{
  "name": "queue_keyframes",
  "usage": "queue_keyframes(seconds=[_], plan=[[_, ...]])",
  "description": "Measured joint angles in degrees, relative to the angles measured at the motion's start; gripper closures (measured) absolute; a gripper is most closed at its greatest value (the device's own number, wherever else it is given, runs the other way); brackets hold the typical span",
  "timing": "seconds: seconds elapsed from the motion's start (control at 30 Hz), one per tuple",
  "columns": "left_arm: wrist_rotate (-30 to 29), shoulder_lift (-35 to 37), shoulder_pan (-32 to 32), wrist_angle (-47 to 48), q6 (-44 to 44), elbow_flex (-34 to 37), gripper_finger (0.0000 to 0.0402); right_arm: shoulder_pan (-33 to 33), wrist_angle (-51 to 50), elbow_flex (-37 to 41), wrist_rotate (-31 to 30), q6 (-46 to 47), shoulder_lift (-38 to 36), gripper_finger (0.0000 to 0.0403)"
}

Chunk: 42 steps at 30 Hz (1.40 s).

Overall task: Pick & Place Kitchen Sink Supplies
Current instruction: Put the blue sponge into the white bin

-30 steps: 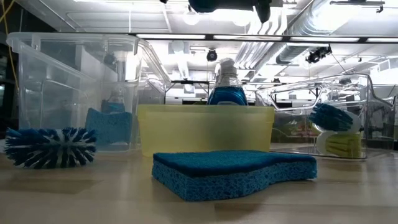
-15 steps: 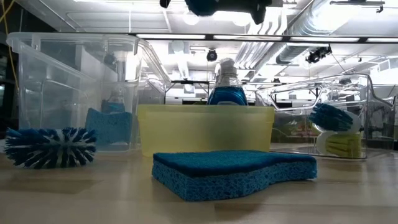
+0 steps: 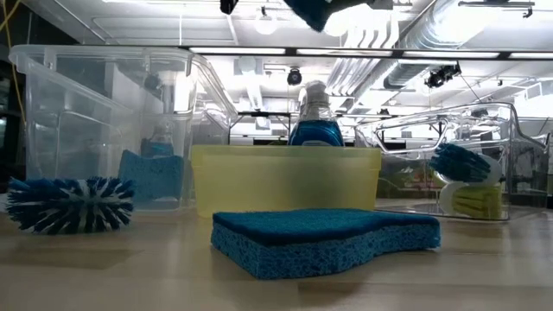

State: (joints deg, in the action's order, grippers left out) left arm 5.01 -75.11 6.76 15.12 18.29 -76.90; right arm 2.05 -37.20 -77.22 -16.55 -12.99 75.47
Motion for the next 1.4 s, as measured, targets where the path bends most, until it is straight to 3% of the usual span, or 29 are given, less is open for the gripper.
queue_keyframes(seconds=[0.23,0.6,0.73,1.07,1.4], plan=[[0.7,-0.3,0.0,1.7,1.7,-3.2,0.0266,-0.2,-10.2,-8.5,-2.7,-8.2,4.6,0.0403],[-3.6,-5.5,0.0,22.4,1.5,-12.8,0.0266,-0.2,-18.7,-20.6,-9.5,-14.7,16.0,0.0403],[-3.2,-7.1,0.0,24.1,1.5,-13.6,0.0266,-0.2,-20.5,-23.6,-10.7,-16.8,18.4,0.0403],[-5.9,-7.6,0.0,30.1,1.0,-13.6,0.0266,-0.1,-20.8,-24.2,-10.9,-18.2,19.2,0.0403],[-5.6,-7.6,0.0,30.5,-0.5,-13.6,0.027,-0.1,-20.3,-24.2,-10.3,-18.9,19.2,0.0403]])
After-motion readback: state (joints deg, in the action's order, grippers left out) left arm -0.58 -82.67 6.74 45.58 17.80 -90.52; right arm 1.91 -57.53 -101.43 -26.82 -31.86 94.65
